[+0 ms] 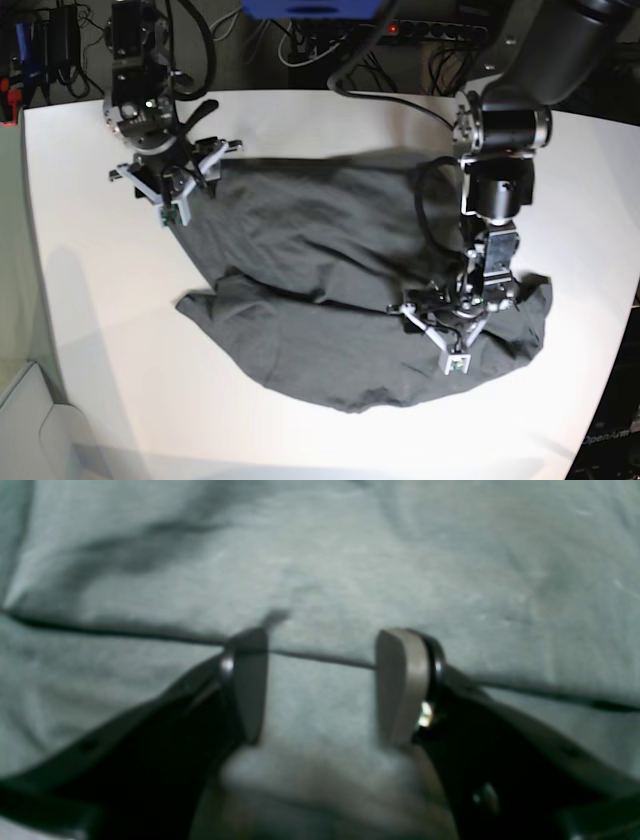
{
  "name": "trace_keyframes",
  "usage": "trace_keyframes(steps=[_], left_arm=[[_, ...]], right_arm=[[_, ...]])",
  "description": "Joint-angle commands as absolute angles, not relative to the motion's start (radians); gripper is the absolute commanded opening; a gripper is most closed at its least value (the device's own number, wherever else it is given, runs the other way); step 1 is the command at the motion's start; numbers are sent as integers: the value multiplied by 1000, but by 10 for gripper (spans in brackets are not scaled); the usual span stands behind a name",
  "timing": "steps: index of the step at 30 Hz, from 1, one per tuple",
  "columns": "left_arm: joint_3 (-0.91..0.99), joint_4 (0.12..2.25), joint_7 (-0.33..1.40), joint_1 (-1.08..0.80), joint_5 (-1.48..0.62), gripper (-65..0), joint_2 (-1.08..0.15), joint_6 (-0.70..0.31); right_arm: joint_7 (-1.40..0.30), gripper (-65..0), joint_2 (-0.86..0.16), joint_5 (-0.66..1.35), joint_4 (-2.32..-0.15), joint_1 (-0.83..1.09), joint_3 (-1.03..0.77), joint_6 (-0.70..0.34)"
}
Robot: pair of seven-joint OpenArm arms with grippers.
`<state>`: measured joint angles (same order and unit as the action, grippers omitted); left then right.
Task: Layout the t-shirt on the table in an organized manner, then fold the t-shirt properly
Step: 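Release the hem and move both grippers onto the shirt's edges, then grasp the grey shirt fabric with both grippers at opposite edges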
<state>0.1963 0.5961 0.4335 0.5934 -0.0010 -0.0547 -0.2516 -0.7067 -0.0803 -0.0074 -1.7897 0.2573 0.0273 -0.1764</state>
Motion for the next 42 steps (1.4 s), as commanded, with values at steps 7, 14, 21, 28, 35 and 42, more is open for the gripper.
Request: trace_keyframes(steps=[7,14,21,28,35,42], left_arm=[[197,593,440,553,-2,-313,-88,-252],[197,615,507,469,-4,-313,-120,-252],[197,688,578,363,-7,-313,-150,-252],[265,931,719,216,-7,-313,-145,-252],[277,1291,880,104,-7,-313,-122,-252],[271,1627,1023,51,-7,-313,-70,-255]], right_arm=[[-682,-331,-93,-5,-1692,171,22,-171],[-674,-332,-139,-5,-1520,44,21,-171],[-653,-333,-180,-4,-1305,-119,19,-171],[-573,-374,-232,-4,-1152,-237,19,-171],[-578,-632,-243,-5,-1285,-263,21,-171],[-622,-650,-240,-7,-1669,-140,19,-170]])
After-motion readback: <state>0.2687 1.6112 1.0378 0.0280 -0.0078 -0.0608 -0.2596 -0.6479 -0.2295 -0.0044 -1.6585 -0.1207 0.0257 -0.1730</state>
